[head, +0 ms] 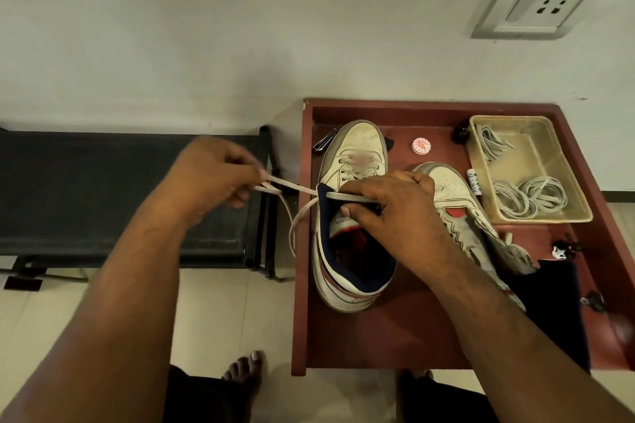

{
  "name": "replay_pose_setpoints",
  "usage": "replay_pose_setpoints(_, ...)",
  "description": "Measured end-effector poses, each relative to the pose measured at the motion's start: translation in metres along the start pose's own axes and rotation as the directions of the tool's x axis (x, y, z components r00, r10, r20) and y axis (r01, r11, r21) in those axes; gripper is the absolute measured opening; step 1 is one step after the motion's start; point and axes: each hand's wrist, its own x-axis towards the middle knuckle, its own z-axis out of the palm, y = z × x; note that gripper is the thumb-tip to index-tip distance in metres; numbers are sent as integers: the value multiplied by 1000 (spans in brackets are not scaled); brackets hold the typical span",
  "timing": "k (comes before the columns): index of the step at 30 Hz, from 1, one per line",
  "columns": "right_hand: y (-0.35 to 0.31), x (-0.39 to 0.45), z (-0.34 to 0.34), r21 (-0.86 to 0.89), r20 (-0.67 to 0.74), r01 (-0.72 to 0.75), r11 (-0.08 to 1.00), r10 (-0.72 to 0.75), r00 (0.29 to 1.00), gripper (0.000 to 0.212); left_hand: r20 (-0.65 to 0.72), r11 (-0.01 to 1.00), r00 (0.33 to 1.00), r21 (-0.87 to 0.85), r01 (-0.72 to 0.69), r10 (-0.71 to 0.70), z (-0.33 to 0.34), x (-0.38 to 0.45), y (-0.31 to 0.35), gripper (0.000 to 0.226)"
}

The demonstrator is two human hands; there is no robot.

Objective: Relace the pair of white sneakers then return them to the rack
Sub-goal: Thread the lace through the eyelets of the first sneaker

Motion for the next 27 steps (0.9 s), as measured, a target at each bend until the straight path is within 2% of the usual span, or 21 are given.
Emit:
replay_pose_setpoints(1, 0, -1, 0, -2, -2, -1, 1000, 1, 1000, 22, -92, 997, 994, 48, 64, -59, -11, 3, -6, 4)
replay_pose_setpoints(2, -1, -1, 0, -3, -7, 1, 1000, -1, 1000, 23, -117, 985, 985, 108, 136, -123, -19, 3, -10, 5)
replay_pose_setpoints(4, -1, -1, 1, -7, -12, 2, 1000, -2, 1000, 24, 21, 934, 974, 287, 212, -228, -23, -1, -10, 4)
replay_pose_setpoints(5, -2, -1, 2, -9, -10, 3, 1000, -3, 1000, 24, 109, 921, 967, 344, 181, -231, -20, -4, -6, 7)
replay_pose_setpoints(6, -2, 0, 2, -9, -7, 3, 1000, -3, 1000, 24, 182, 938, 966, 327, 117, -184, -15, -6, -1, 15)
replay_pose_setpoints(9, -1, 0, 1, -9, 0, -3, 1000, 3, 1000, 24, 307, 999, 951, 2, -41, 38, 8, -13, 20, 24)
replay_pose_setpoints(12, -1, 0, 1, -30, 0, -12, 999, 12, 1000, 23, 357, 989, 923, -60, -134, 147, 34, -14, 27, 15)
replay_pose_setpoints(17, 0, 1, 0, -20, 16, -23, 1000, 23, 1000, 20, 356, 987, 921, -96, -129, 155, 33, -11, 21, 13)
replay_pose_setpoints(20, 0, 1, -2, -15, 33, -33, 999, 33, 999, 21, 324, 989, 946, 140, -54, 6, 17, -3, 9, 6)
replay_pose_setpoints(21, 0, 2, -3, -17, 26, -34, 999, 34, 999, 23, 347, 975, 934, 222, 0, -79, 11, -1, 4, 6)
replay_pose_setpoints(23, -1, 2, -2, -9, 22, -34, 999, 34, 999, 26, 465, 945, 854, 317, 87, -235, 8, -1, 0, 7)
replay_pose_setpoints(25, -1, 1, 0, 20, 21, -37, 999, 37, 999, 30, 582, 944, 766, 314, 97, -272, 13, -3, 1, 8)
replay_pose_setpoints(27, -2, 1, -1, 24, -2, -73, 997, 73, 997, 38, 653, 967, 720, 235, 103, -236, 22, -5, 4, 12)
